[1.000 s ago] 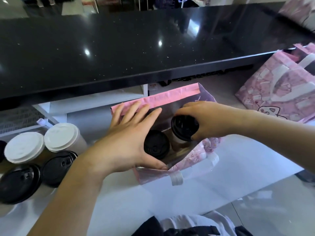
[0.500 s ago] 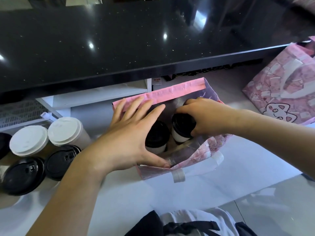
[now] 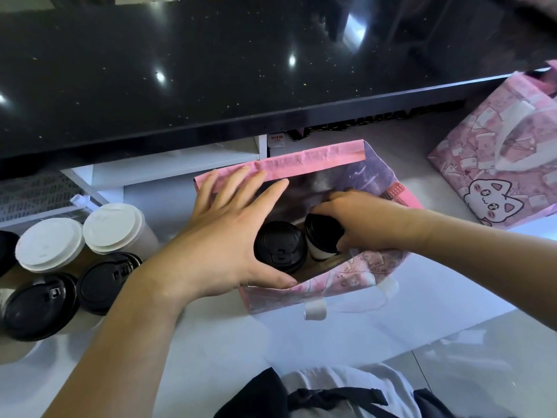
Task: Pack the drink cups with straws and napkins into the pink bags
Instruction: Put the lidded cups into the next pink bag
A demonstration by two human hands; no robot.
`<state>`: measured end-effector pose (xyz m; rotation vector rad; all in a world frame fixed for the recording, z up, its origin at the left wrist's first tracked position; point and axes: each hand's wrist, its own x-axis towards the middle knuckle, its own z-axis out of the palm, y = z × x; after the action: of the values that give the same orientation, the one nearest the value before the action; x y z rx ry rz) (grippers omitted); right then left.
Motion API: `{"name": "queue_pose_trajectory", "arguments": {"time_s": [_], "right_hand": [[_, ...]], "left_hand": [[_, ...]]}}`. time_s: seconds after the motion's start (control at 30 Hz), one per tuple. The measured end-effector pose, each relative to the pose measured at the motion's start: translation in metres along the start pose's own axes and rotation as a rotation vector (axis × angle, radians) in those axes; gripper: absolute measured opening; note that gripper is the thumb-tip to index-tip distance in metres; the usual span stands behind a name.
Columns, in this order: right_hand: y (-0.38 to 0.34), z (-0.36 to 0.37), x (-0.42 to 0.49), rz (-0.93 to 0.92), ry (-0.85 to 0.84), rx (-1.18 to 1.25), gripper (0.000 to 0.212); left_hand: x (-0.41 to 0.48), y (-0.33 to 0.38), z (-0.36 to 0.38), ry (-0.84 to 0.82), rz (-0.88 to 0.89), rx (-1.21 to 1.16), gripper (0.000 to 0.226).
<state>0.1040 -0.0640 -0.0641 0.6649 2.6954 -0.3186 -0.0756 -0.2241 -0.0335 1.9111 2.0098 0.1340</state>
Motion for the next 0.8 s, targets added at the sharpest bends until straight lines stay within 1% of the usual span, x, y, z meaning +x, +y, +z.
{"name": "queue_pose_trajectory", "arguments": {"time_s": [0.1, 0.2, 0.23, 0.27, 0.4, 0.5, 0.57, 0.63, 0.7, 0.8], "right_hand": [[0.000, 0.000, 0.001, 0.002, -0.015, 0.014, 0.061], [-0.003, -0.002, -0.002, 0.038, -0.057, 0.048, 0.088], [-0.005, -0.005, -0.006, 0.044, -0.052, 0.083, 0.092], [-0.007, -0.010, -0.010, 0.041, -0.030, 0.123, 0.089], [-0.021, -0.030, -0.037, 0.002, 0.083, 0.259, 0.058], [-0.032, -0.036, -0.061, -0.034, 0.237, 0.319, 0.038], [-0.041, -0.035, -0.073, -0.064, 0.392, 0.324, 0.038], [-0.051, -0.032, -0.079, -0.119, 0.521, 0.266, 0.048], [-0.065, -0.029, -0.075, -0.208, 0.591, 0.216, 0.058], [-0.091, -0.028, -0.062, -0.336, 0.586, 0.193, 0.064]], "left_hand": [[0.000, 0.001, 0.000, 0.017, 0.013, -0.003, 0.130], [-0.001, -0.001, 0.001, 0.007, 0.041, -0.014, 0.129], [-0.001, -0.002, 0.001, 0.004, 0.051, -0.015, 0.128], [-0.002, -0.004, 0.001, 0.008, 0.061, -0.013, 0.126], [-0.001, -0.007, -0.001, 0.061, 0.093, -0.052, 0.115], [-0.003, -0.007, -0.003, 0.160, 0.095, -0.119, 0.097], [-0.011, -0.005, -0.005, 0.250, 0.047, -0.196, 0.077], [-0.024, -0.004, -0.004, 0.356, -0.046, -0.277, 0.065], [-0.041, -0.008, 0.004, 0.479, -0.179, -0.351, 0.066], [-0.078, -0.014, 0.029, 0.717, -0.399, -0.338, 0.071]]}}
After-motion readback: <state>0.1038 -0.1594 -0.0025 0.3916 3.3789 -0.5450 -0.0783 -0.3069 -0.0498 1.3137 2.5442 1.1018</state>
